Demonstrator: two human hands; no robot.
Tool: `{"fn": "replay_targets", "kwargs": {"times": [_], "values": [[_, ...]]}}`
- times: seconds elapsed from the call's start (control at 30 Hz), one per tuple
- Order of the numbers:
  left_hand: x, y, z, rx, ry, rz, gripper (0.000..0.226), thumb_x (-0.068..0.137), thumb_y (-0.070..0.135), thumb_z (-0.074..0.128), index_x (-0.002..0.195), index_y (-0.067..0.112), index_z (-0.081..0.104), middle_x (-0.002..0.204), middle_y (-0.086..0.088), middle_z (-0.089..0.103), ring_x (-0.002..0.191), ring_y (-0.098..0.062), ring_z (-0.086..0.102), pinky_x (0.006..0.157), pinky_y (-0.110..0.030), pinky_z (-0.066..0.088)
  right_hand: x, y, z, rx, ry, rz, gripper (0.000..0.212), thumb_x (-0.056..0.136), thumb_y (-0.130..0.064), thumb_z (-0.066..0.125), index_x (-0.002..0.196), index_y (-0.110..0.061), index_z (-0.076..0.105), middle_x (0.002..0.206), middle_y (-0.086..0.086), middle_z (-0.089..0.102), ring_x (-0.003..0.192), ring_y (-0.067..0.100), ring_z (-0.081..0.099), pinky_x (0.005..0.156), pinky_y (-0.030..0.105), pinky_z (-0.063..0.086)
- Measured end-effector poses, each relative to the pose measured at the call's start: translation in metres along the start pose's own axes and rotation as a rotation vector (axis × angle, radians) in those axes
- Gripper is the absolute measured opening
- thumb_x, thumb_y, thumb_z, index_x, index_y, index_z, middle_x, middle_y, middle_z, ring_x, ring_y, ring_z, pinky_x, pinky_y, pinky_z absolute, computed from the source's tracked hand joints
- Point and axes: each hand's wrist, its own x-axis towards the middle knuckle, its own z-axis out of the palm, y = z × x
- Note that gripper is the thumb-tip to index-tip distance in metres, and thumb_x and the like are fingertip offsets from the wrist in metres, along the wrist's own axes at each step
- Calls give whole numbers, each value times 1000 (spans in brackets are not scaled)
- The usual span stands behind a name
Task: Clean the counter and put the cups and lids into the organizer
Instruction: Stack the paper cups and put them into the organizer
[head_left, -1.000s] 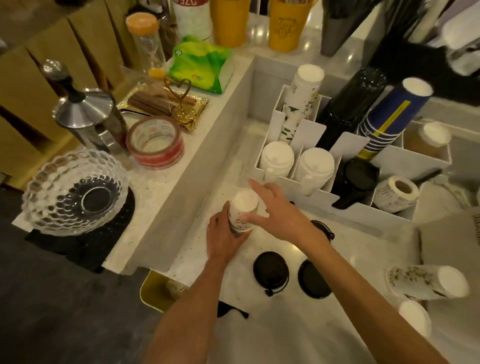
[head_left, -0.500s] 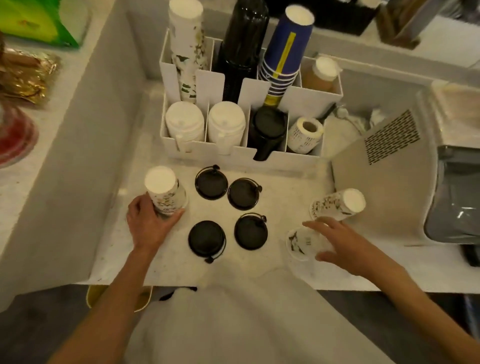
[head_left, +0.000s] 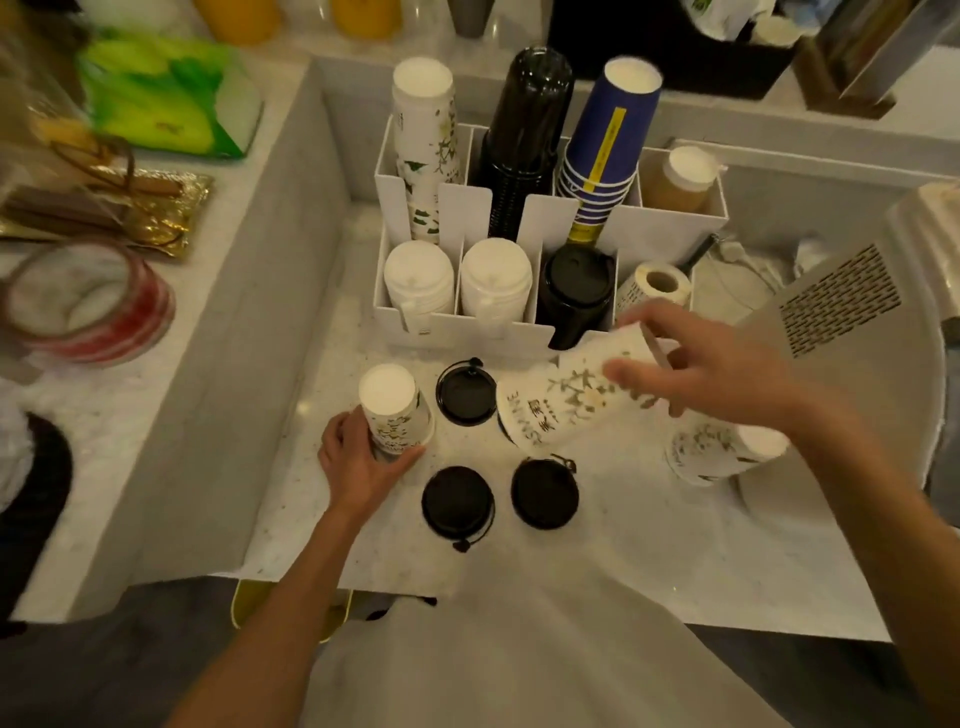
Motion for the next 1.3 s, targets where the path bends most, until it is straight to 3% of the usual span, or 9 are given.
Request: {"fn": "replay_targets", "kwargs": {"times": [0.17, 0.27, 0.33, 0.4, 0.47, 0.6, 0.83, 1.1, 1.3], "values": [[1, 1, -4, 38, -35, -19, 92, 59, 78, 65, 133, 30, 37, 140, -5, 44, 138, -27, 28, 112, -49, 25, 72, -104, 5, -184, 154, -170, 77, 58, -95, 39, 100, -31, 53, 78, -11, 65, 50, 0, 65, 44, 23, 48], [2, 1, -4, 10, -83, -31, 92, 60, 75, 68, 136, 34, 37, 141, 0, 42, 138, -22, 24, 112, -44, 23, 97, -138, 21, -275, 118, -254, 80, 57, -96, 40, 101, -30, 52, 81, -12, 65, 49, -2, 64, 48, 25, 48], [0, 1, -5, -15, -84, -32, 91, 62, 69, 73, 138, 32, 38, 144, 0, 40, 139, -22, 23, 112, -43, 22, 106, -151, 34, -324, 70, -338, 85, 54, -96, 44, 113, -34, 50, 98, -12, 63, 59, 3, 68, 55, 28, 51], [-1, 2, -4, -35, -77, -39, 91, 65, 63, 77, 140, 29, 38, 147, -2, 37, 141, -23, 21, 113, -42, 21, 113, -158, 46, -468, -24, -448, 82, 59, -91, 51, 122, -39, 46, 119, -9, 61, 92, 11, 65, 74, 32, 49], [-2, 2, -4, -46, -79, -40, 91, 67, 62, 77, 142, 28, 37, 150, -2, 36, 144, -24, 19, 114, -41, 20, 118, -164, 60, -614, -154, -520, 71, 66, -79, 61, 125, -44, 42, 128, -11, 56, 110, 18, 55, 84, 34, 43], [0, 0, -3, -53, -88, -52, 98, 67, 63, 77, 147, 27, 33, 153, -4, 33, 144, -24, 18, 116, -42, 19, 126, -170, 88, -751, -282, -585, 63, 74, -57, 71, 128, -44, 41, 130, -11, 53, 111, 21, 55, 91, 41, 46], [1, -1, -1, -137, -51, -150, 94, 62, 62, 81, 142, 37, 39, 153, -2, 28, 140, -26, 26, 112, -38, 26, 141, -149, 134, -895, -352, -618, 62, 79, -34, 75, 132, -39, 42, 133, -8, 49, 109, 24, 46, 86, 36, 42], [3, 0, -1, -154, -36, -157, 103, 60, 63, 81, 147, 42, 30, 150, -3, 34, 138, -25, 30, 111, -36, 26, 150, -125, 154, -772, -259, -551, 65, 76, -39, 76, 131, -36, 43, 127, -4, 51, 111, 25, 50, 81, 33, 40], [2, -2, 0, -121, -52, -143, 107, 58, 70, 77, 148, 42, 26, 151, -5, 32, 138, -28, 30, 113, -44, 27, 146, -114, 165, -744, -163, -534, 68, 77, -35, 76, 135, -38, 40, 137, -7, 48, 112, 25, 46, 88, 37, 41]]}}
